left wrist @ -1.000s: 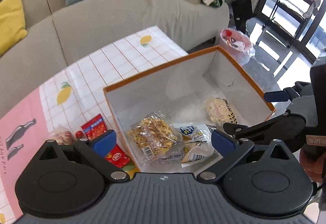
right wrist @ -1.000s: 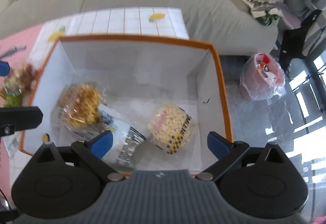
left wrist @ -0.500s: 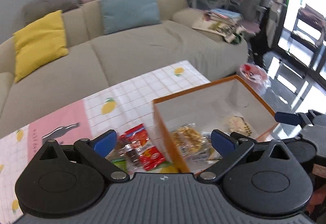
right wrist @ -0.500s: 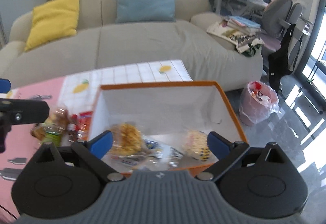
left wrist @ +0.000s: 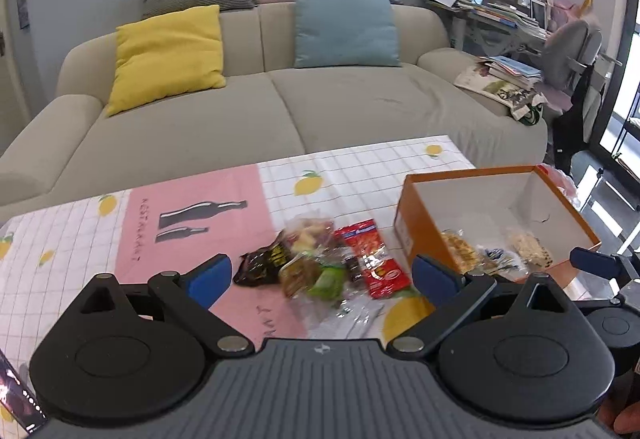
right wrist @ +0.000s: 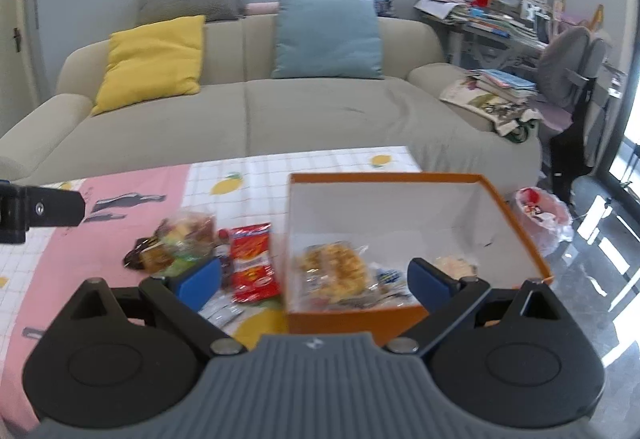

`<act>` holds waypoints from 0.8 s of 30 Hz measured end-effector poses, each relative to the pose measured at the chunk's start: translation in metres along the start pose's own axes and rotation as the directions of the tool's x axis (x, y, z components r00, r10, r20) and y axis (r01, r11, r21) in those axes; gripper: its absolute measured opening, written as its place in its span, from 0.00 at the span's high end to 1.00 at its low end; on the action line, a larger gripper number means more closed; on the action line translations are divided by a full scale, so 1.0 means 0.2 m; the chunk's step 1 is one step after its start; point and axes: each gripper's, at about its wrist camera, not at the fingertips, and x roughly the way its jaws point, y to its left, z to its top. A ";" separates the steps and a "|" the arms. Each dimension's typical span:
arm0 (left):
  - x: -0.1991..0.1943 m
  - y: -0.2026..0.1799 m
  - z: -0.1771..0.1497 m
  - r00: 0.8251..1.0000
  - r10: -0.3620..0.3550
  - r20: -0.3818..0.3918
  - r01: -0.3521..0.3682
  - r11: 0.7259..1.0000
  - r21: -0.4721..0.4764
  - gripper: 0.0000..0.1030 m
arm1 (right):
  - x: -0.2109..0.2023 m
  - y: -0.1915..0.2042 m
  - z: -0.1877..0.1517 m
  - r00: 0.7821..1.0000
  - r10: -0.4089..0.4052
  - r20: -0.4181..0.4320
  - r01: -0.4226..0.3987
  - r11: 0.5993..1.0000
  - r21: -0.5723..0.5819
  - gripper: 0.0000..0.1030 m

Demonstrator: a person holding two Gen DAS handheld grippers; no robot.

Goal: Organize snacks
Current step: 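Withdraw both open tools from the box back toward the snack pile, then grasp the clear fruit-piece bag with the left tool while the right tool grasps the green pack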

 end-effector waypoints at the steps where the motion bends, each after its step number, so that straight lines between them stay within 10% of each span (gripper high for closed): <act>1: 0.00 0.02 -0.02 1.000 -0.001 -0.005 0.001 1.000 -0.003 0.00 | 0.00 0.02 -0.02 1.000 0.007 -0.005 -0.007 1.000 -0.009 0.06; 13: 0.14 0.19 -0.26 0.991 -0.068 -0.117 0.067 0.998 -0.011 0.00 | 0.10 0.25 -0.18 0.996 0.082 -0.047 -0.087 0.987 -0.133 0.23; 17: 0.21 0.24 -0.32 0.977 -0.121 -0.176 0.113 0.992 -0.056 0.26 | 0.17 0.29 -0.24 0.991 0.101 -0.086 -0.114 0.979 -0.166 0.35; 24: 0.32 0.24 -0.38 0.964 -0.146 -0.222 0.138 0.989 -0.051 0.27 | 0.30 0.33 -0.29 0.978 0.130 -0.165 -0.158 0.974 -0.165 0.50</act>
